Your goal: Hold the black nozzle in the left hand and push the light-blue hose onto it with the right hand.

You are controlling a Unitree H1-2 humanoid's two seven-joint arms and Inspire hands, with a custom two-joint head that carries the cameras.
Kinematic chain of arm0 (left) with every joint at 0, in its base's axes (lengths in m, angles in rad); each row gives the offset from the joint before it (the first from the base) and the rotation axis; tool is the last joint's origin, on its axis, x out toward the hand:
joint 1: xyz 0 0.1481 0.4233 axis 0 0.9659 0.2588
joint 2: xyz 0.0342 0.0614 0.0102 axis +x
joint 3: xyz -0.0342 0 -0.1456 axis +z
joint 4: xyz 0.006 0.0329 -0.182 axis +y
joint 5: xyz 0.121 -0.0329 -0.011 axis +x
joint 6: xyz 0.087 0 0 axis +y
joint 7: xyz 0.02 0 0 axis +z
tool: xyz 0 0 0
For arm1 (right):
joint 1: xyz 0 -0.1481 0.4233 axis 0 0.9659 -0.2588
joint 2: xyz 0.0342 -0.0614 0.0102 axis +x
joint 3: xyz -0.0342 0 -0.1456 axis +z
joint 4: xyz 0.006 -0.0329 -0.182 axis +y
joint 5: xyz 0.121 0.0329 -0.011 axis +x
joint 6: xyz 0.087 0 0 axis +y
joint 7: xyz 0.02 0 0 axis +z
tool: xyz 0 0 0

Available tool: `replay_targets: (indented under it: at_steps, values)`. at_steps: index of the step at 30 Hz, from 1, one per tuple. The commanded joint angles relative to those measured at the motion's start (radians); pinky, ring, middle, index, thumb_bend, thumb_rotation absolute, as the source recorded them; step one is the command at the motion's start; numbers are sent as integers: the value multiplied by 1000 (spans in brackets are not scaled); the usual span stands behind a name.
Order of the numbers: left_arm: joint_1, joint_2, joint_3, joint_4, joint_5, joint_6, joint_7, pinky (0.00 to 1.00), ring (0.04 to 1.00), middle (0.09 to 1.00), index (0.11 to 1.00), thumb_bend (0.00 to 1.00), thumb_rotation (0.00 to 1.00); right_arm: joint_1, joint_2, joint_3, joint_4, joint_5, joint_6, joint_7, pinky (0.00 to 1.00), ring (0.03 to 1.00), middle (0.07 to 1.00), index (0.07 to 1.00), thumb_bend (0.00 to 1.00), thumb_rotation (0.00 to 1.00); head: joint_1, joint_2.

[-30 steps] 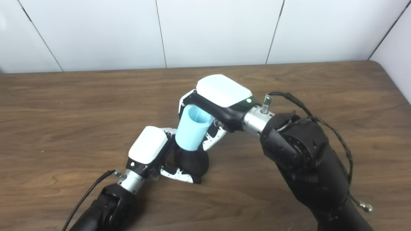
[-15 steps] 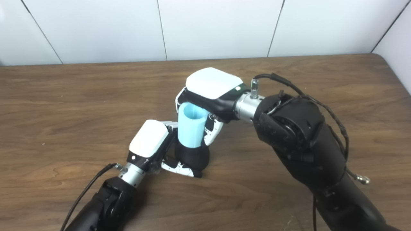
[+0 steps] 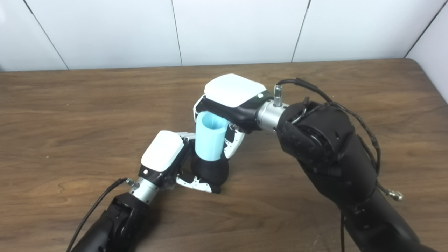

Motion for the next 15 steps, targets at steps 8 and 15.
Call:
replay_targets:
  at_steps: [8, 15]
  values:
    - [96, 16, -63, 85, 9, 64, -187, 398, 513, 516, 467, 476, 0, 36, -22, -44, -28, 37, -4, -28, 584, 701, 762, 795, 937, 215, 3, -2]
    - [94, 21, -64, 85, 4, 65, -195, 411, 522, 514, 470, 476, 0, 23, -25, -77, -74, 79, 6, -32, 657, 775, 817, 868, 993, 334, -1, -3]
